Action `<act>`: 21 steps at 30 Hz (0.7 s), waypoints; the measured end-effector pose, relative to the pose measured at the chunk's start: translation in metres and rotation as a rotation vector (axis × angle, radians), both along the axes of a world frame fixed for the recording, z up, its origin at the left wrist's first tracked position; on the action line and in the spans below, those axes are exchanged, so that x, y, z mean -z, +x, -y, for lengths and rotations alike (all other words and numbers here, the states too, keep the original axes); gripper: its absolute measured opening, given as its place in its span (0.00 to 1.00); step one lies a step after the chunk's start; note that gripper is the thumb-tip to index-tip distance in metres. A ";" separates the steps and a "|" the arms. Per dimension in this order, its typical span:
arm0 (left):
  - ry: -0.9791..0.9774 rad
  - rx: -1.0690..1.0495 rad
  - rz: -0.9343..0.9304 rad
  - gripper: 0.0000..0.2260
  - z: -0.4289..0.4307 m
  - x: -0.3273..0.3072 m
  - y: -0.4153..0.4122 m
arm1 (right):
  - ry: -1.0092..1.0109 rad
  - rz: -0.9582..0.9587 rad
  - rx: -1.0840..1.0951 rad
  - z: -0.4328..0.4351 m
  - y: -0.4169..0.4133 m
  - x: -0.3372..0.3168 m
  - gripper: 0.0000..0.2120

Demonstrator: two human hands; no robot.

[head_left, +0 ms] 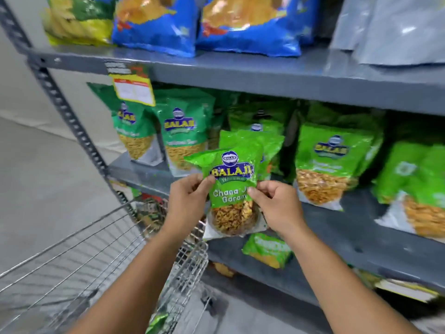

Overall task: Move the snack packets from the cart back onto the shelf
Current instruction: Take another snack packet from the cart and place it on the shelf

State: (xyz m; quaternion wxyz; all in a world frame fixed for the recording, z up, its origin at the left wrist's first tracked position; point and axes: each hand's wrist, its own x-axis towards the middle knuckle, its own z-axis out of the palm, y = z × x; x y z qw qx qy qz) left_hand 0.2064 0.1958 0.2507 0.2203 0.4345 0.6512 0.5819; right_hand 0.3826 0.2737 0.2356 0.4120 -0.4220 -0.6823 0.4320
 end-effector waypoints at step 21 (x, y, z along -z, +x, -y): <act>-0.086 0.178 0.007 0.19 -0.122 0.019 0.188 | 0.010 0.026 0.426 -0.070 0.174 0.047 0.07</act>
